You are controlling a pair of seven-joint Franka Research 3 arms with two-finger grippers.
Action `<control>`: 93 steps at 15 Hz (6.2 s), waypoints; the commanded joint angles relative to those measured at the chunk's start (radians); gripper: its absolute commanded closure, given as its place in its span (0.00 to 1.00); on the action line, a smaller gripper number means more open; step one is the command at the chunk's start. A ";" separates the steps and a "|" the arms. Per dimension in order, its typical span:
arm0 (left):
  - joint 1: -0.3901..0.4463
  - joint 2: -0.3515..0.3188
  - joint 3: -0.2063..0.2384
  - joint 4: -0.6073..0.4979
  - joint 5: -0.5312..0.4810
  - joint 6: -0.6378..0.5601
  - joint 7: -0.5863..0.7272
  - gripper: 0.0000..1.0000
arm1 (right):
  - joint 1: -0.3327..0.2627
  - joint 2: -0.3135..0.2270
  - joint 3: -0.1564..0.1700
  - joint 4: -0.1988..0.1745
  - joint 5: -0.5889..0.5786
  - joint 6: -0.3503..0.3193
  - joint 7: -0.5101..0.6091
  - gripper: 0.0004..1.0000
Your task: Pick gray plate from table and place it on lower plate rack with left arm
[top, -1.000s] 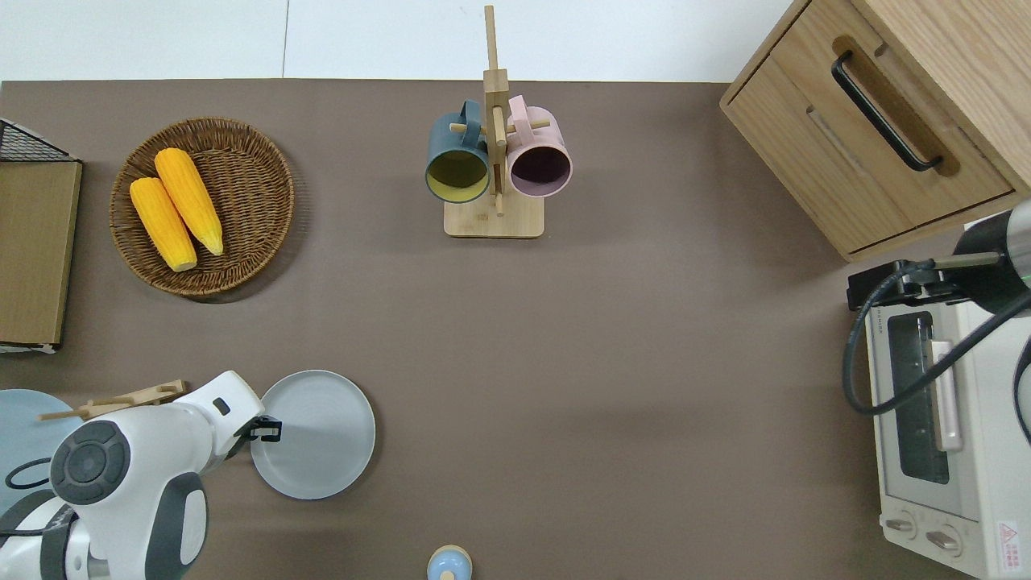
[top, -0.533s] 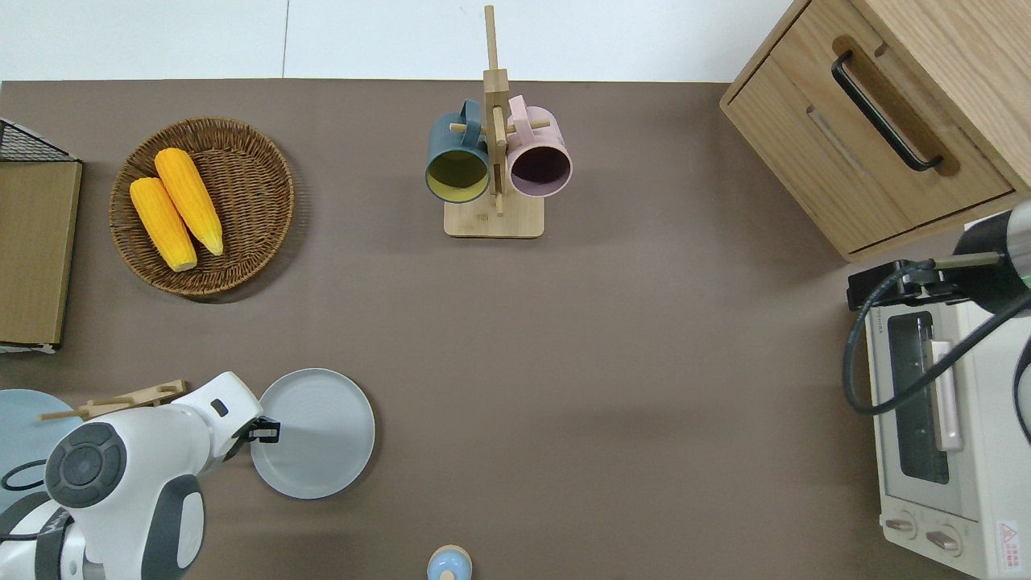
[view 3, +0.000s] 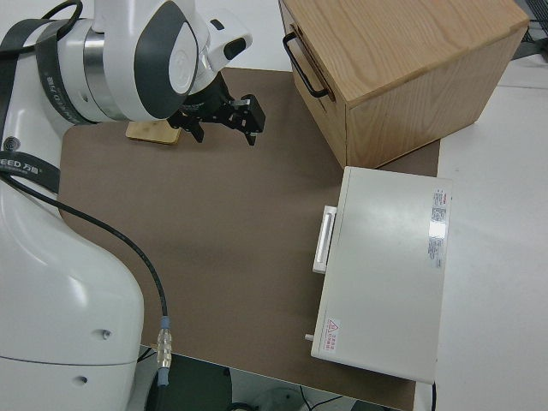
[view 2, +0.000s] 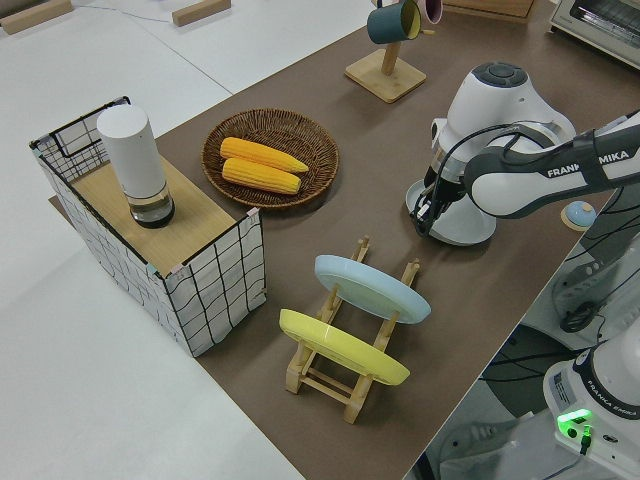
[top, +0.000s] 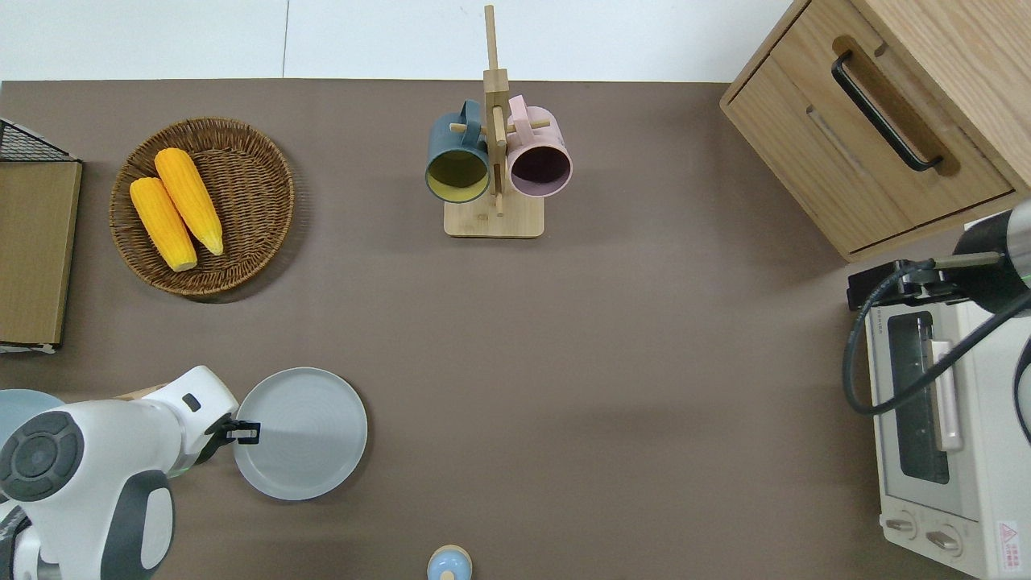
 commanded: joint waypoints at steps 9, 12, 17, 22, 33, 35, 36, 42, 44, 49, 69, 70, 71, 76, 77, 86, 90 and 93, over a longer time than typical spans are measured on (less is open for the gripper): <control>-0.001 -0.095 0.016 0.127 0.010 -0.279 -0.019 1.00 | 0.007 0.000 -0.006 0.006 0.003 -0.001 0.004 0.02; 0.000 -0.119 0.019 0.190 0.009 -0.377 -0.019 1.00 | 0.007 0.000 -0.006 0.006 0.003 -0.001 0.004 0.02; -0.001 -0.124 0.036 0.319 0.015 -0.534 -0.016 1.00 | 0.007 0.000 -0.006 0.006 0.003 -0.001 0.004 0.02; -0.001 -0.139 0.027 0.373 0.116 -0.608 -0.055 1.00 | 0.007 0.000 -0.006 0.006 0.003 -0.001 0.004 0.02; -0.007 -0.144 -0.193 0.450 0.490 -0.809 -0.393 1.00 | 0.007 0.000 -0.006 0.006 0.003 -0.001 0.004 0.02; -0.010 -0.143 -0.207 0.448 0.556 -0.838 -0.404 1.00 | 0.007 0.000 -0.006 0.006 0.003 -0.001 0.004 0.02; -0.009 -0.143 -0.223 0.450 0.603 -0.855 -0.417 1.00 | 0.007 0.000 -0.006 0.006 0.003 -0.001 0.004 0.02; 0.003 -0.130 -0.213 0.447 0.722 -0.861 -0.425 1.00 | 0.007 0.002 -0.006 0.006 0.003 -0.001 0.004 0.02; 0.022 -0.127 -0.213 0.441 0.742 -0.861 -0.436 1.00 | 0.007 0.000 -0.006 0.006 0.003 -0.001 0.004 0.02; 0.039 -0.103 -0.211 0.422 0.765 -0.852 -0.500 1.00 | 0.007 0.000 -0.006 0.006 0.003 -0.002 0.004 0.02; 0.046 0.057 -0.199 0.312 0.846 -0.836 -0.713 1.00 | 0.007 0.000 -0.006 0.006 0.003 -0.001 0.004 0.02; 0.045 0.066 -0.199 0.312 0.846 -0.836 -0.726 1.00 | 0.007 0.000 -0.006 0.006 0.003 -0.001 0.004 0.02; 0.046 0.074 -0.199 0.312 0.846 -0.835 -0.730 1.00 | 0.007 0.002 -0.006 0.006 0.003 -0.001 0.004 0.02; 0.046 0.091 -0.199 0.310 0.837 -0.803 -0.755 1.00 | 0.007 0.000 -0.006 0.006 0.003 -0.001 0.004 0.02; 0.046 0.094 -0.199 0.310 0.835 -0.798 -0.758 1.00 | 0.007 0.000 -0.006 0.006 0.003 -0.001 0.004 0.02; 0.049 0.126 -0.162 0.312 0.835 -0.732 -0.781 1.00 | 0.007 0.000 -0.006 0.006 0.003 -0.001 0.004 0.02; 0.049 0.129 -0.162 0.316 0.838 -0.732 -0.781 1.00 | 0.007 0.000 -0.006 0.006 0.003 -0.001 0.004 0.02; 0.051 0.132 -0.158 0.319 0.846 -0.728 -0.781 1.00 | 0.007 0.000 -0.006 0.006 0.003 -0.001 0.004 0.02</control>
